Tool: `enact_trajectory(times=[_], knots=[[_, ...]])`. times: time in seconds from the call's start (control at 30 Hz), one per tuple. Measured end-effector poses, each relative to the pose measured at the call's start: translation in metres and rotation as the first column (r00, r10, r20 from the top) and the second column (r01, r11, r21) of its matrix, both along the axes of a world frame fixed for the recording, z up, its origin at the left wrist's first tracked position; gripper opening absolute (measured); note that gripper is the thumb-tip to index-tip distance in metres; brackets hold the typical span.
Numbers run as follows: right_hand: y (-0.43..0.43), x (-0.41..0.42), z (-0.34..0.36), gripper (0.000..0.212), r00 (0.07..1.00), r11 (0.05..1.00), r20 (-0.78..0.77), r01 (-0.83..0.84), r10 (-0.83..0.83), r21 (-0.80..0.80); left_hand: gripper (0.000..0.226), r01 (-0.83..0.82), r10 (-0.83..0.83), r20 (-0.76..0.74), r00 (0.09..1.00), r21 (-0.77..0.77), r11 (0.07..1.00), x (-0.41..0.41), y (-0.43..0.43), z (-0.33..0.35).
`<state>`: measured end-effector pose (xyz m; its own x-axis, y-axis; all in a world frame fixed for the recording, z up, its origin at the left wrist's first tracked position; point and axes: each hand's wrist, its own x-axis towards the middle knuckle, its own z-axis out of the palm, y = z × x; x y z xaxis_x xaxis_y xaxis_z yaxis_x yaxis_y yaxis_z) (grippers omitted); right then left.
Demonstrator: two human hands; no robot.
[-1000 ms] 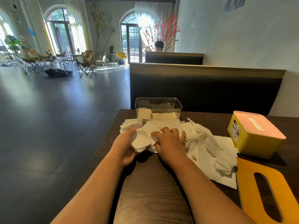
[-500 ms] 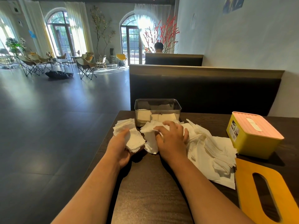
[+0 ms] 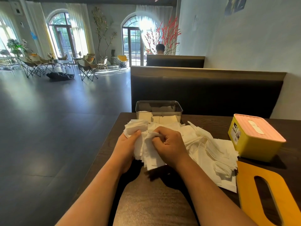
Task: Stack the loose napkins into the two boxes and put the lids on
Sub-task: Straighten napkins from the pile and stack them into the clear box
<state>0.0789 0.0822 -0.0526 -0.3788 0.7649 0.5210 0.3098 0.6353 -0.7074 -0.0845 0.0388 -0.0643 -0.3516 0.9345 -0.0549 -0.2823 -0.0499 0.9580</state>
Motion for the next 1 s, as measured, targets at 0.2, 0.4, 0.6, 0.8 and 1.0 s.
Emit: enact_trajectory(times=[0.2, 0.4, 0.6, 0.8, 1.0], knots=[[0.003, -0.008, -0.009, 0.014, 0.996, 0.998, 0.063, 0.056, -0.057, 0.017, 0.036, 0.136, -0.131, -0.066, 0.989, 0.073, 0.988, 0.010, -0.007, 0.002], [-0.017, -0.028, -0.010, 0.056, 0.960, 0.926, -0.257, 0.008, -0.113, -0.377, 0.050, 0.197, -0.191, -0.073, 0.979, 0.096, 0.976, 0.026, -0.012, 0.005], [-0.024, -0.031, -0.003, 0.051, 0.940, 0.899, -0.328, -0.059, -0.097, -0.434, 0.056, 0.267, -0.257, -0.141, 0.956, 0.063, 0.962, 0.029, -0.012, 0.006], [-0.027, -0.023, 0.012, 0.040, 0.928, 0.903, -0.349, -0.034, -0.130, -0.428, 0.057, 0.269, -0.231, -0.347, 0.909, 0.064, 0.961, 0.027, -0.025, 0.019], [-0.046, 0.010, 0.026, 0.049, 0.898, 0.894, -0.411, -0.051, -0.154, -0.445, 0.060, 0.293, -0.241, -0.508, 0.827, 0.023, 0.956, 0.033, -0.046, 0.035]])
